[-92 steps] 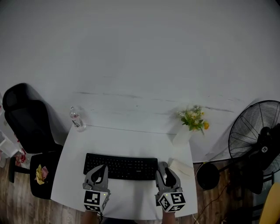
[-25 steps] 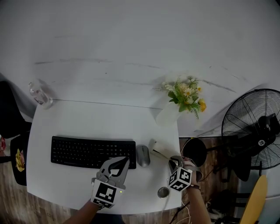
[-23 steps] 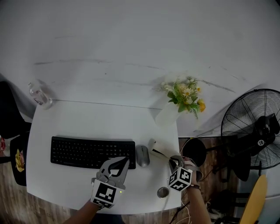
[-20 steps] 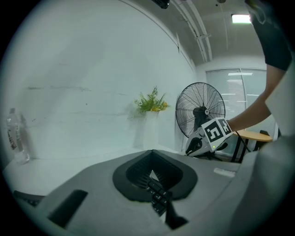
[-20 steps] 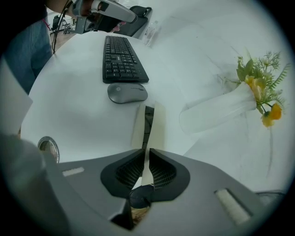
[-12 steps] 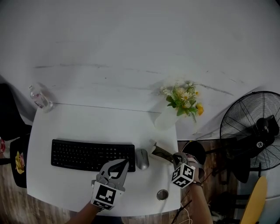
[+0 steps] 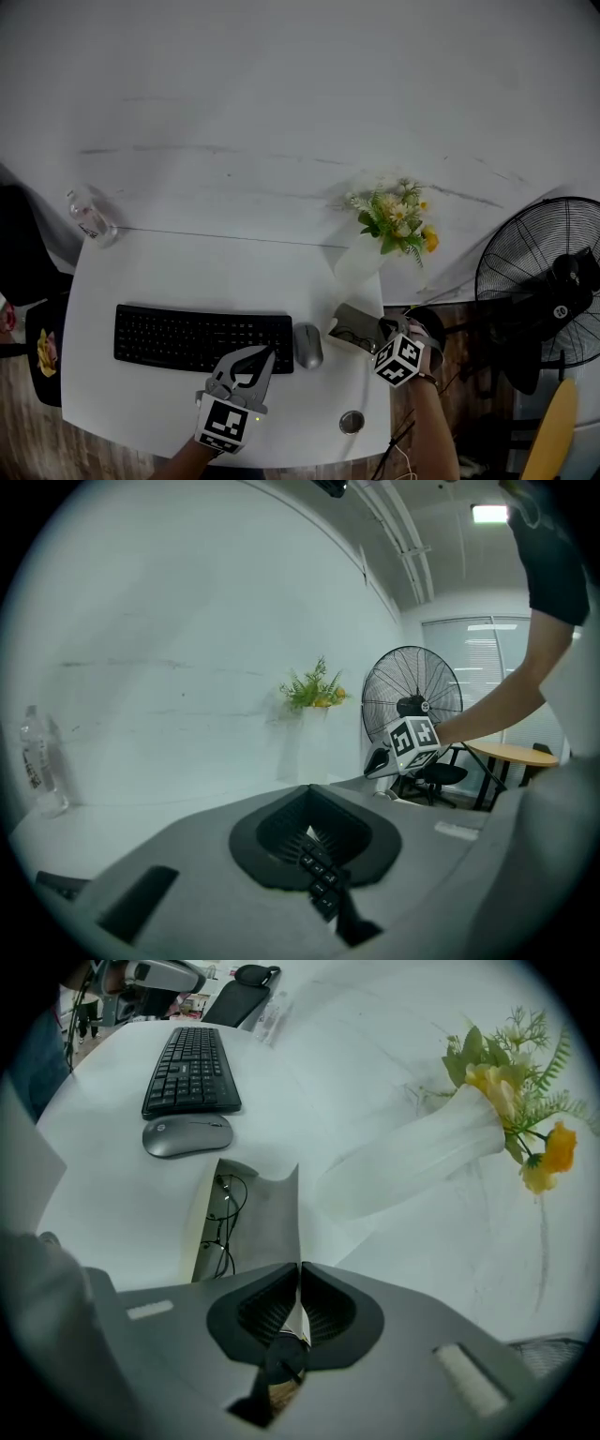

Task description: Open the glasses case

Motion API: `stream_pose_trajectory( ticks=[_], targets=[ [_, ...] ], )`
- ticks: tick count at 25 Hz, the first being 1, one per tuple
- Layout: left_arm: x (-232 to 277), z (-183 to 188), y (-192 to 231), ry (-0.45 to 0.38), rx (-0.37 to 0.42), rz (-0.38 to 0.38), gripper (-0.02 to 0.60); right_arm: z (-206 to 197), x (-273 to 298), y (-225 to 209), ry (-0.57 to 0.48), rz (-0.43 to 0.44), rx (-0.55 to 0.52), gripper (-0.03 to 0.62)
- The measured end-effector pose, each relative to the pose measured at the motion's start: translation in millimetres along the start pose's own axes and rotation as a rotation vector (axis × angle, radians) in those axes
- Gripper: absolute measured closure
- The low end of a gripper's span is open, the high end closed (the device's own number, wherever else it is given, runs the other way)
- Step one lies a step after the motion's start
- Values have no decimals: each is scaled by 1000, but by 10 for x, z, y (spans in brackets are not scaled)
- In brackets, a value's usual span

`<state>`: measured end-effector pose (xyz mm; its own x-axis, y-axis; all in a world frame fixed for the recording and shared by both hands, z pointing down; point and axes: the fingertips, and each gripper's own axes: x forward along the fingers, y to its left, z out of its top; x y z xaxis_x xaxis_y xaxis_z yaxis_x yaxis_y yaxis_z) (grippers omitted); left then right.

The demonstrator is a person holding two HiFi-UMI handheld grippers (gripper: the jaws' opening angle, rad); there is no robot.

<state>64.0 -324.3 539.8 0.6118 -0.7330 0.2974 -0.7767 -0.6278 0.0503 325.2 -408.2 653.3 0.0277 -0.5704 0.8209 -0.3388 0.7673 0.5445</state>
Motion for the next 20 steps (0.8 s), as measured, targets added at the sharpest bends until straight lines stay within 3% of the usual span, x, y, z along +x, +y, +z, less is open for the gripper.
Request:
stream_pose_trajectory(
  ticks=[15,20],
  targets=[
    [-34,20,-31,1,12,-10,574,10,17,-23,-25,-6,59,569],
    [-59,28,-23,6,14,-9,574,65,-2,18,-59,16,93,510]
  ],
)
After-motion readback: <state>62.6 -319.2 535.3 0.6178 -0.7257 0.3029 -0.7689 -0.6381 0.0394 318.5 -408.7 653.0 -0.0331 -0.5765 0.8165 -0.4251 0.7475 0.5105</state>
